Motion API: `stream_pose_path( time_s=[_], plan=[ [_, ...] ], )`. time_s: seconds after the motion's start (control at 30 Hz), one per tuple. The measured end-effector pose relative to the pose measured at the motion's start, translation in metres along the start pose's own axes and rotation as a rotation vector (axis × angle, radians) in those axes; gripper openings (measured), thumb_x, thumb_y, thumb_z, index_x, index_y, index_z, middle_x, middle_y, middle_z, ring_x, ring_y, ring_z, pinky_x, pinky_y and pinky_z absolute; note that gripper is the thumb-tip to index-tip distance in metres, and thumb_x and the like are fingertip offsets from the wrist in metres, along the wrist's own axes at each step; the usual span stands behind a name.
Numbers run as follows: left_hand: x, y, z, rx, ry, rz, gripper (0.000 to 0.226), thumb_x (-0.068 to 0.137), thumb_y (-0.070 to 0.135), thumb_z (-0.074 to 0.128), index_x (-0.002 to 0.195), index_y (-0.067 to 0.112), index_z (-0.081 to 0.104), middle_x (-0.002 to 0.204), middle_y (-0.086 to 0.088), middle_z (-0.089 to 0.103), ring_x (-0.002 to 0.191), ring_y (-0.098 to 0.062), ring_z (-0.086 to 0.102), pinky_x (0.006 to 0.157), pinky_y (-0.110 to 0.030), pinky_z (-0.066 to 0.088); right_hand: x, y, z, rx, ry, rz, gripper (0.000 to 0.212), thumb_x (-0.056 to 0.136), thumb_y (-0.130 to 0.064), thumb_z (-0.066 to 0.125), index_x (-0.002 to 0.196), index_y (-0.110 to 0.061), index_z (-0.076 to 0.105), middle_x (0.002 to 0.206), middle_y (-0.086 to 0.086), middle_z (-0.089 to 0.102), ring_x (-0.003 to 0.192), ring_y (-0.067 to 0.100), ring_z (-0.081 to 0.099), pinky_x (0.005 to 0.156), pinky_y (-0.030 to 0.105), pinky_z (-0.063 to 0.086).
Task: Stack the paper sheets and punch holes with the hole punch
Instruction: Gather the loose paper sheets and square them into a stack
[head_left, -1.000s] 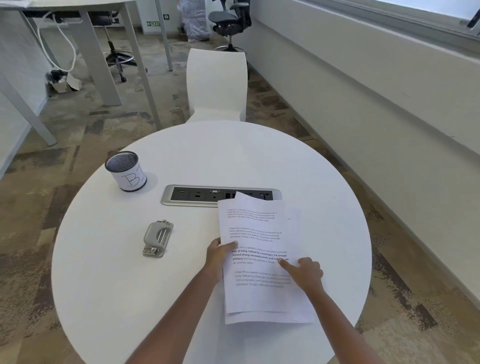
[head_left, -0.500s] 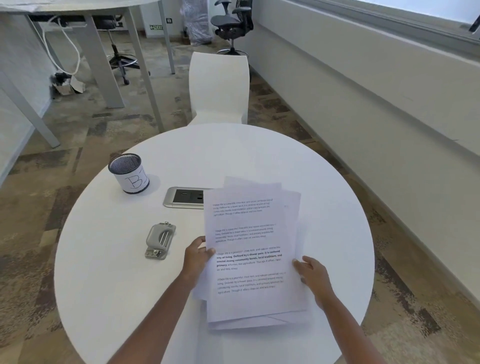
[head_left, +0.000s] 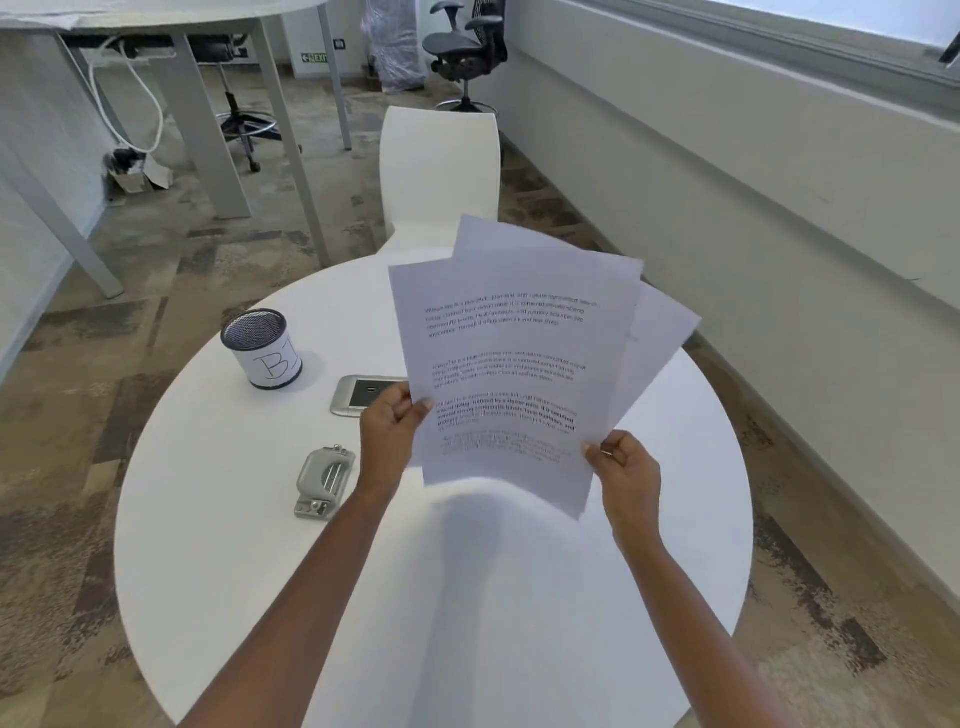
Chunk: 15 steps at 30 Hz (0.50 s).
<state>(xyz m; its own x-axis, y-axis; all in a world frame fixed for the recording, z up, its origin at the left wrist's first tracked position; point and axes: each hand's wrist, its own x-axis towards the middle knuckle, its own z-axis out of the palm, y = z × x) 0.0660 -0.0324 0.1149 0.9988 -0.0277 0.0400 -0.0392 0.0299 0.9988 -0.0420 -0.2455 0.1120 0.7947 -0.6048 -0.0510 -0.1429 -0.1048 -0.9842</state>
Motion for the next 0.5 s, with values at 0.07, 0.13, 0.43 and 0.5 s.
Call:
stream_pose_path(
  time_s=[0.07,0.13,0.43,0.5],
  plan=[
    [0.003,0.004,-0.002,-0.004,-0.009,0.031,0.024,0.086,-0.008,0.054,0.107,0.002,0.059,0.100,0.007,0.067,0.067,0.012,0.065,0.063,-0.004,0.050,-0.001,-0.001,0.002,-0.050,0.010,-0.047,0.011,0.085,-0.003,0.059,0.077,0.002,0.052,0.072,0.004,0.062,0.065,0.015,0.052,0.058,0.012,0.041],
    [0.003,0.003,-0.006,0.016,-0.046,0.034,0.030,0.087,-0.008,0.053,0.115,0.001,0.057,0.083,0.020,0.073,0.069,0.013,0.065,0.064,-0.003,0.050,-0.004,0.000,0.004,-0.102,0.001,-0.063,0.008,0.087,-0.005,0.057,0.079,-0.005,0.055,0.074,-0.002,0.063,0.067,0.012,0.055,0.054,0.004,0.041],
    [-0.001,-0.005,-0.012,0.185,-0.050,0.098,0.027,0.087,-0.004,0.055,0.113,-0.001,0.063,0.102,-0.002,0.064,0.082,-0.016,0.058,0.074,-0.012,0.049,-0.009,-0.002,0.004,-0.135,-0.011,-0.075,0.011,0.089,-0.010,0.055,0.079,-0.012,0.057,0.074,0.000,0.064,0.072,0.018,0.058,0.057,0.012,0.044],
    [-0.002,-0.006,-0.013,0.198,-0.096,0.085,0.026,0.087,-0.004,0.055,0.112,-0.001,0.063,0.101,-0.004,0.064,0.087,-0.019,0.057,0.082,-0.030,0.049,-0.009,-0.002,0.004,-0.148,-0.032,-0.065,0.008,0.089,-0.011,0.055,0.082,-0.012,0.058,0.078,0.001,0.066,0.074,0.019,0.059,0.057,0.012,0.045]
  ],
)
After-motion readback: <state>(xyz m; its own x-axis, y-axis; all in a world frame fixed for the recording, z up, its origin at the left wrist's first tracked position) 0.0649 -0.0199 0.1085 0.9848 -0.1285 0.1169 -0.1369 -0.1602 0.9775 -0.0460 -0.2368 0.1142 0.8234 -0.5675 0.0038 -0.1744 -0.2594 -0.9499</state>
